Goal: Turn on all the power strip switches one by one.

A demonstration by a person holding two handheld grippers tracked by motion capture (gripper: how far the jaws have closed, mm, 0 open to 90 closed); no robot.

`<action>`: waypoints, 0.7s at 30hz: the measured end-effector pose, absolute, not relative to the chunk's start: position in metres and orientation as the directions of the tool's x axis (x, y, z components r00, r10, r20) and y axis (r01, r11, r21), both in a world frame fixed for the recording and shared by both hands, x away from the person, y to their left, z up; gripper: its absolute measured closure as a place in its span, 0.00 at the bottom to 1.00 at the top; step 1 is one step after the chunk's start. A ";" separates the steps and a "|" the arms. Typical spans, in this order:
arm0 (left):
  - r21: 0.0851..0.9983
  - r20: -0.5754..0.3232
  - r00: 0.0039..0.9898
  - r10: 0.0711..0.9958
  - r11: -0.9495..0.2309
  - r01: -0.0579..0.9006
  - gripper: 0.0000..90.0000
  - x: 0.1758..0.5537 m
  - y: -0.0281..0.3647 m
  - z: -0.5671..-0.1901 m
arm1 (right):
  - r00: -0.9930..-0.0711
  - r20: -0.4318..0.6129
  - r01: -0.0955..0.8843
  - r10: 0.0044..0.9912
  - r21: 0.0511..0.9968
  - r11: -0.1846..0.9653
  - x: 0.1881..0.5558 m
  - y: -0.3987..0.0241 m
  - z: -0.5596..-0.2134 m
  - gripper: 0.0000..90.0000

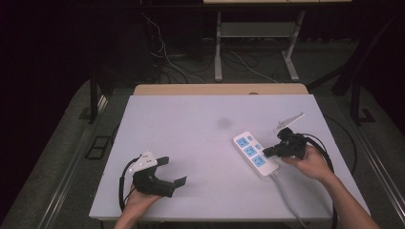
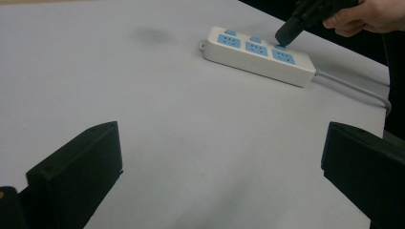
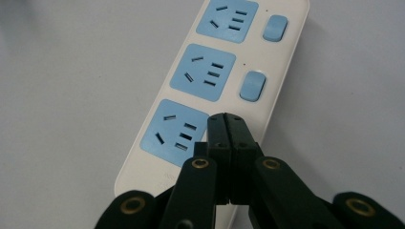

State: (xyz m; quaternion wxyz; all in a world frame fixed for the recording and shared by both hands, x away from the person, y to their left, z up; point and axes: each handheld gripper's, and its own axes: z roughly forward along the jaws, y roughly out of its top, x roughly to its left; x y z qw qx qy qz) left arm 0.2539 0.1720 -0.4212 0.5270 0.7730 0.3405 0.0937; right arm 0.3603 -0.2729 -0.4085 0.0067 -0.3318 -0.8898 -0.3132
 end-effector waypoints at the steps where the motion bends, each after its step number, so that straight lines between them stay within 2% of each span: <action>1: 0.878 -0.214 0.751 0.625 -0.213 0.428 0.00 0.254 0.172 -0.421 | -0.781 0.220 0.593 0.585 0.556 0.583 0.360 -0.273 -0.409 1.00; 10: 0.878 -0.216 0.753 0.622 -0.214 0.429 0.00 0.254 0.170 -0.422 | -0.792 0.189 0.573 0.581 0.558 0.600 0.358 -0.271 -0.410 1.00; 21: 0.877 -0.220 0.753 0.620 -0.212 0.430 0.00 0.253 0.170 -0.421 | -0.787 0.216 0.582 0.578 0.570 0.580 0.359 -0.274 -0.414 1.00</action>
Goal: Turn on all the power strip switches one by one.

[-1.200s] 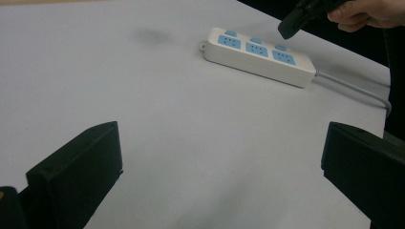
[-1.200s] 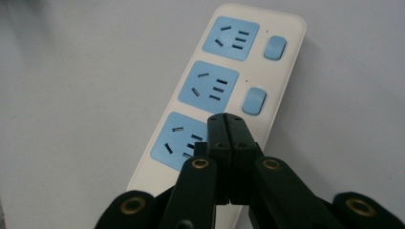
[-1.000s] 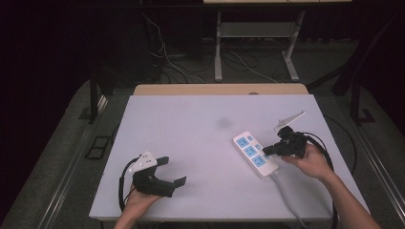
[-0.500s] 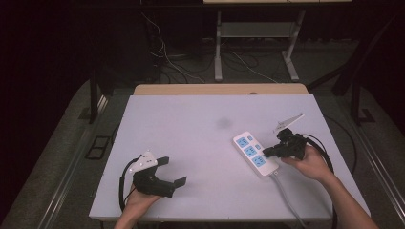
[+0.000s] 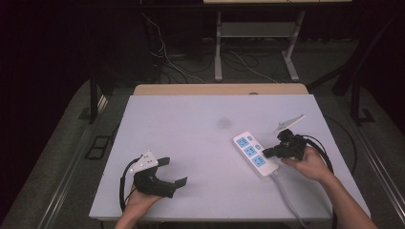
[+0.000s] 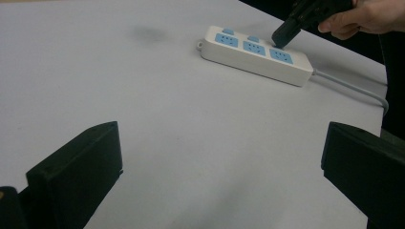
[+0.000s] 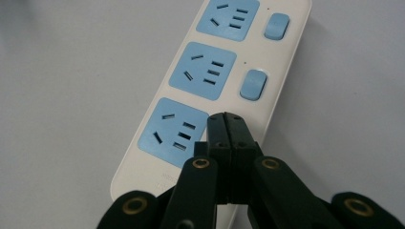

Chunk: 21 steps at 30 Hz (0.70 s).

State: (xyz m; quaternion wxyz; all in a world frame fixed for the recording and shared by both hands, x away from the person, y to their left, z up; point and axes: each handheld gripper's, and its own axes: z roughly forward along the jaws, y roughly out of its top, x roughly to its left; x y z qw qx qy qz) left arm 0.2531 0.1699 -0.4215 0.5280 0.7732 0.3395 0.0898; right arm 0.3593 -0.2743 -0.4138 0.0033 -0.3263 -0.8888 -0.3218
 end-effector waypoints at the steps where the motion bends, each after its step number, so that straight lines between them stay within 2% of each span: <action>1: 0.878 -0.219 0.753 0.620 -0.212 0.430 0.00 0.253 0.170 -0.421 | -0.787 0.220 0.583 0.577 0.571 0.578 0.360 -0.275 -0.414 1.00; 12: 0.877 -0.217 0.753 0.622 -0.215 0.430 0.00 0.253 0.170 -0.422 | -0.790 0.193 0.574 0.582 0.568 0.590 0.358 -0.274 -0.414 1.00; 21: 0.877 -0.217 0.749 0.626 -0.212 0.432 0.00 0.254 0.171 -0.422 | -0.779 0.244 0.595 0.577 0.579 0.558 0.360 -0.277 -0.415 1.00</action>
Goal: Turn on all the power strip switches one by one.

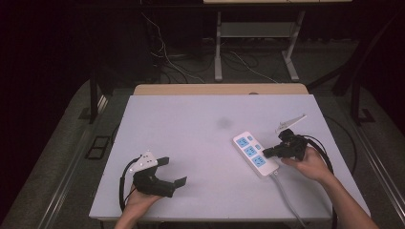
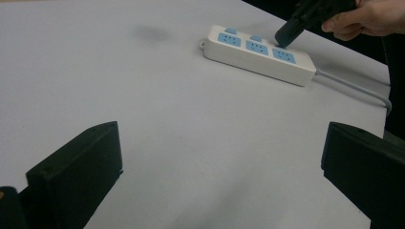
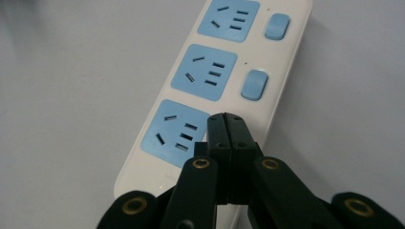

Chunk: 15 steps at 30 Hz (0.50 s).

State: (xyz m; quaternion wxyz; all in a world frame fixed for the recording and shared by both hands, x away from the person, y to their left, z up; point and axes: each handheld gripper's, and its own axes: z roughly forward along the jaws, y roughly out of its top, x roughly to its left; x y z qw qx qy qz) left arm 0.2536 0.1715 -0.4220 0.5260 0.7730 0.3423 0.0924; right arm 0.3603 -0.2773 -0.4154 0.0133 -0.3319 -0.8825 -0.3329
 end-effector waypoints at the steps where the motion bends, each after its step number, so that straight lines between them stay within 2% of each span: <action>1: 0.877 -0.218 0.748 0.626 -0.211 0.432 0.00 0.253 0.172 -0.422 | -0.779 0.248 0.596 0.575 0.576 0.560 0.360 -0.277 -0.415 1.00; 9: 0.878 -0.217 0.749 0.626 -0.209 0.430 0.00 0.253 0.172 -0.422 | -0.780 0.259 0.600 0.569 0.568 0.564 0.359 -0.278 -0.414 1.00; 15: 0.878 -0.216 0.750 0.625 -0.212 0.429 0.00 0.253 0.171 -0.422 | -0.792 0.243 0.582 0.561 0.579 0.571 0.358 -0.277 -0.398 1.00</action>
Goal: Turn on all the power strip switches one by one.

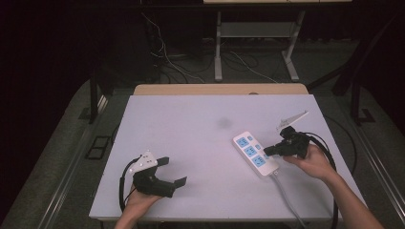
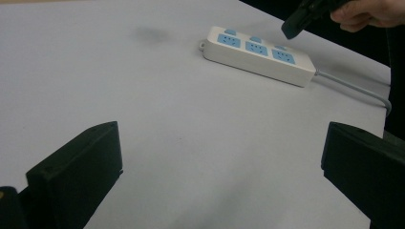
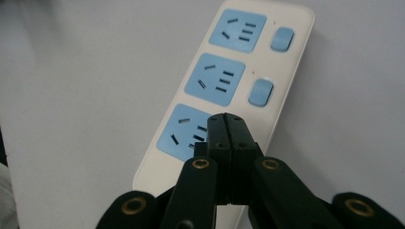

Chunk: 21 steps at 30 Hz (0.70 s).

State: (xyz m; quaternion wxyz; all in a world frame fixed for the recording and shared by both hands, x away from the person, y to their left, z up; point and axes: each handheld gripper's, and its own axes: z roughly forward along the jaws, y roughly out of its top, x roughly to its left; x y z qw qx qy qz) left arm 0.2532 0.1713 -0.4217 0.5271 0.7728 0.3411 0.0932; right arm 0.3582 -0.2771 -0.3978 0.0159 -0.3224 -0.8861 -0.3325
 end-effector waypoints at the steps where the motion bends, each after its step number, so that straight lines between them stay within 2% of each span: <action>1: 0.878 -0.215 0.750 0.626 -0.213 0.429 0.00 0.253 0.171 -0.422 | -0.792 0.243 0.582 0.561 0.579 0.571 0.358 -0.277 -0.398 1.00; 21: 0.877 -0.215 0.752 0.622 -0.216 0.430 0.00 0.254 0.170 -0.422 | -0.806 0.198 0.552 0.558 0.590 0.589 0.374 -0.267 -0.368 1.00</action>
